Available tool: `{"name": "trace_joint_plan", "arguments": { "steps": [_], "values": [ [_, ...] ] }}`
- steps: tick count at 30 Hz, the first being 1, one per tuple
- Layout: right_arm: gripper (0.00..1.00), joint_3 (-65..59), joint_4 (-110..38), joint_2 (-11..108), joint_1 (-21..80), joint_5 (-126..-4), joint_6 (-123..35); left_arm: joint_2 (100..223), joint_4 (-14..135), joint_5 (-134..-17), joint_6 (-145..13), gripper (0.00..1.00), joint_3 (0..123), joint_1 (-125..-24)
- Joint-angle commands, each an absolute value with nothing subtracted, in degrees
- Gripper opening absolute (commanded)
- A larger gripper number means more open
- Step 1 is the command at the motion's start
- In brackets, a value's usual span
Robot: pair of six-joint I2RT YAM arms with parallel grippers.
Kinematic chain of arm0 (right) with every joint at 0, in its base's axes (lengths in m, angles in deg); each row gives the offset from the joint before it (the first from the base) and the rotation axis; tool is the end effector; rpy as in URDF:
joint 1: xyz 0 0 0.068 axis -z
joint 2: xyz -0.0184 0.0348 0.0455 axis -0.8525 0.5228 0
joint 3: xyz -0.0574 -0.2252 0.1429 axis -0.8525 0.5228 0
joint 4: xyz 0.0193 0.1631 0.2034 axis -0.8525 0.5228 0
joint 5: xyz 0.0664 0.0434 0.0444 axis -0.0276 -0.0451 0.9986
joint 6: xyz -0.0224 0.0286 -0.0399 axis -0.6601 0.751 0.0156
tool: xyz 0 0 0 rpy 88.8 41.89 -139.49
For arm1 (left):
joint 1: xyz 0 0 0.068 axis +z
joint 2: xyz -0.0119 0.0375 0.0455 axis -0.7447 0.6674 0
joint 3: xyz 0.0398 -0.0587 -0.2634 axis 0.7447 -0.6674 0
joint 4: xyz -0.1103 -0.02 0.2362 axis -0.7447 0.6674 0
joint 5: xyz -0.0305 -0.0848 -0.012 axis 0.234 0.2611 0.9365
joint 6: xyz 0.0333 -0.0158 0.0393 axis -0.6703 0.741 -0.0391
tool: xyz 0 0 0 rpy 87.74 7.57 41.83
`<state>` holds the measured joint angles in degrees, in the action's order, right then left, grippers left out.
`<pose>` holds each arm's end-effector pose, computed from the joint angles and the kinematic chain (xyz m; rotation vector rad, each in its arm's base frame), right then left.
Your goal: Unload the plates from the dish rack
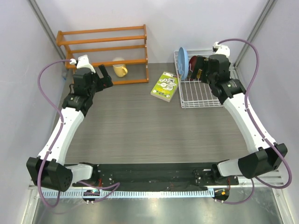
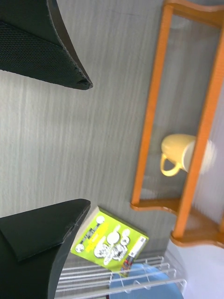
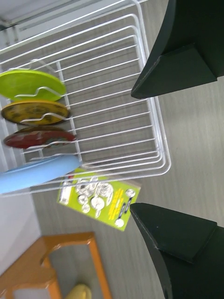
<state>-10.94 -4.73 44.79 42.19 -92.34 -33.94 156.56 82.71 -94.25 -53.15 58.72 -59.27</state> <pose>0.2884 0.0718 0.4099 0.2267 1.9854 0.0280 0.2747 -0.0474 0.3783 -0.3401 1.9086 -0.2290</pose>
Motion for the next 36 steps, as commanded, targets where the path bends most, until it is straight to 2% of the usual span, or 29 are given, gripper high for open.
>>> {"name": "trace_joint_plan", "arguments": {
  "steps": [1,2,3,4,5,9,13,18,26,29,30,32,33,35,36],
  "values": [
    [1.00,-15.23,-12.75,43.44,42.13,-85.69,-37.70,159.14,82.28,-89.76,-53.25,1.00,63.92,-59.12],
    [1.00,-10.09,-16.36,42.13,42.13,-78.25,-38.60,159.93,82.02,-87.57,-53.17,1.00,64.37,-59.21],
    [1.00,-6.64,-26.32,41.68,42.13,-76.09,-37.73,160.46,81.58,-87.64,-52.39,1.00,64.55,-59.12],
    [1.00,-3.91,-29.90,41.76,42.13,-74.85,-37.55,160.98,81.66,-88.42,-48.64,1.00,65.07,-59.03],
    [1.00,-3.45,-31.24,44.90,42.13,-78.84,-36.33,162.47,81.40,-87.30,-47.99,0.99,65.42,-58.86],
    [1.00,-17.04,-22.75,56.22,41.69,-83.44,-44.92,166.26,83.33,-84.48,-48.68,0.99,68.50,-58.15],
    [1.00,-34.16,-15.17,67.94,41.34,-92.15,-49.93,166.09,76.86,-83.77,-48.42,0.99,63.94,-58.15],
    [1.00,-42.19,-13.41,77.35,40.90,-98.89,-52.84,165.82,73.75,-81.66,-49.47,0.99,61.38,-58.15],
    [0.89,-50.63,-15.78,91.06,39.94,-100.93,-57.58,169.42,73.58,-81.22,-49.91,0.99,61.29,-58.15],
    [0.78,-53.62,-15.78,94.83,39.06,-103.83,-59.51,170.48,74.19,-82.18,-50.79,0.99,61.21,-58.15],
    [0.69,-54.33,-15.78,95.63,38.80,-104.53,-59.96,170.57,74.37,-82.62,-51.06,1.00,60.95,-58.15],
    [0.59,-56.26,-15.96,97.83,37.92,-107.25,-61.88,171.01,74.63,-83.16,-51.67,1.00,60.77,-58.15],
    [0.48,-56.79,-16.13,98.45,37.48,-108.40,-62.50,171.10,74.98,-84.72,-51.85,1.00,60.77,-58.15],
    [0.33,-57.14,-17.09,98.98,36.42,-111.29,-63.56,171.18,75.25,-85.35,-52.11,0.99,60.68,-58.15],
    [0.22,-57.06,-17.80,99.16,36.07,-112.70,-64.87,171.36,75.42,-85.70,-52.20,0.99,60.59,-58.15]
  ]
}}
